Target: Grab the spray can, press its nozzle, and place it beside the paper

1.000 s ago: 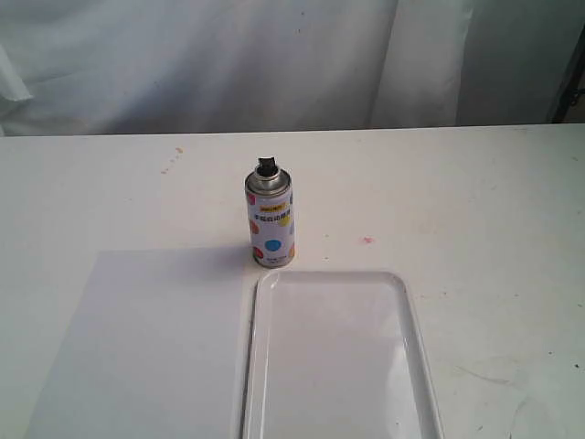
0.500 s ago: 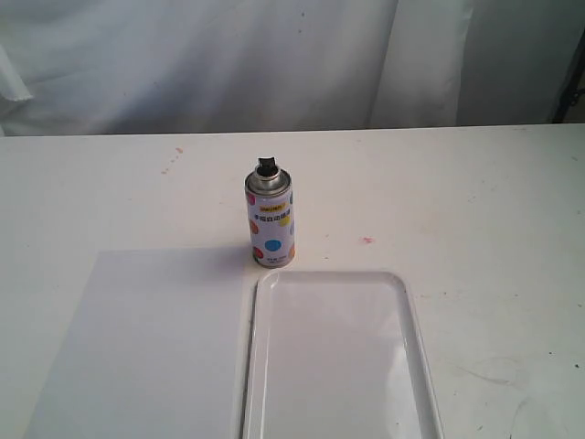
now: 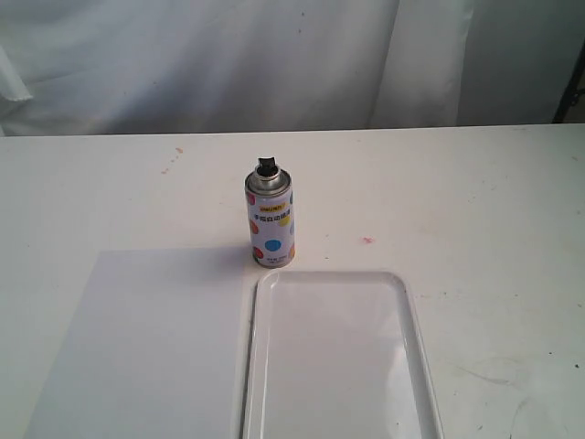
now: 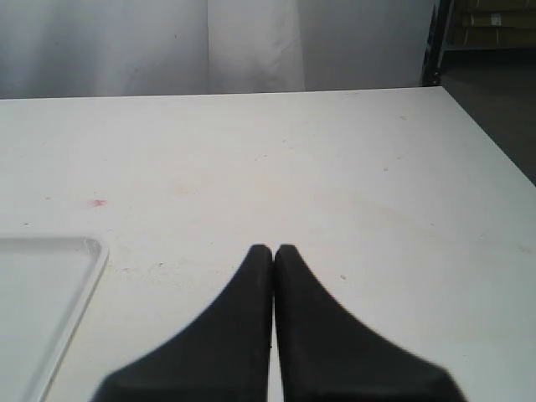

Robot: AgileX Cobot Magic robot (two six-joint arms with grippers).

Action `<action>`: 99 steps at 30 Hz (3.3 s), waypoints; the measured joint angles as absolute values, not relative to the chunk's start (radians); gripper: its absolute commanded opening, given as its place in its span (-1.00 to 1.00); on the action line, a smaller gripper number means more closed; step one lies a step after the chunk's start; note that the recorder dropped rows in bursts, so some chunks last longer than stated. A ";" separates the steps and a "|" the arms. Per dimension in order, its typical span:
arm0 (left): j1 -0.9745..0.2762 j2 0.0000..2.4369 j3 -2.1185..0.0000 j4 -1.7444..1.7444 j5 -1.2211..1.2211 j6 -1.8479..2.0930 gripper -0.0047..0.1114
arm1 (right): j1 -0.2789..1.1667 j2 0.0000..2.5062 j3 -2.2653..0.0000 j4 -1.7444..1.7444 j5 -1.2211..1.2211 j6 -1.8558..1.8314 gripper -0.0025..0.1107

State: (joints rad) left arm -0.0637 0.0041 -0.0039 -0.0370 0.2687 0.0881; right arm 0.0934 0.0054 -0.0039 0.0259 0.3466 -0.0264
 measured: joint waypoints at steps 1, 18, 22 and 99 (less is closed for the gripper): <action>-0.064 0.004 -0.004 -0.037 0.269 0.088 -0.92 | 0.093 0.005 -0.004 0.026 0.347 -0.026 -0.96; -0.064 0.004 -0.004 -0.037 0.269 0.088 -0.92 | 0.093 0.005 -0.004 0.026 0.097 -0.026 -0.96; -0.064 0.004 -0.004 -0.037 0.269 0.088 -0.92 | 0.093 0.005 -0.004 0.026 0.025 -0.026 -0.96; -0.064 0.004 -0.004 -0.037 0.269 0.088 -0.92 | 0.336 1.481 -0.539 -0.077 -0.503 0.078 -0.96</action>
State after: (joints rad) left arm -0.0637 0.0041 -0.0039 -0.0370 0.2687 0.0881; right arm 0.3365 1.4814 -0.5387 -0.0772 -0.5028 0.0785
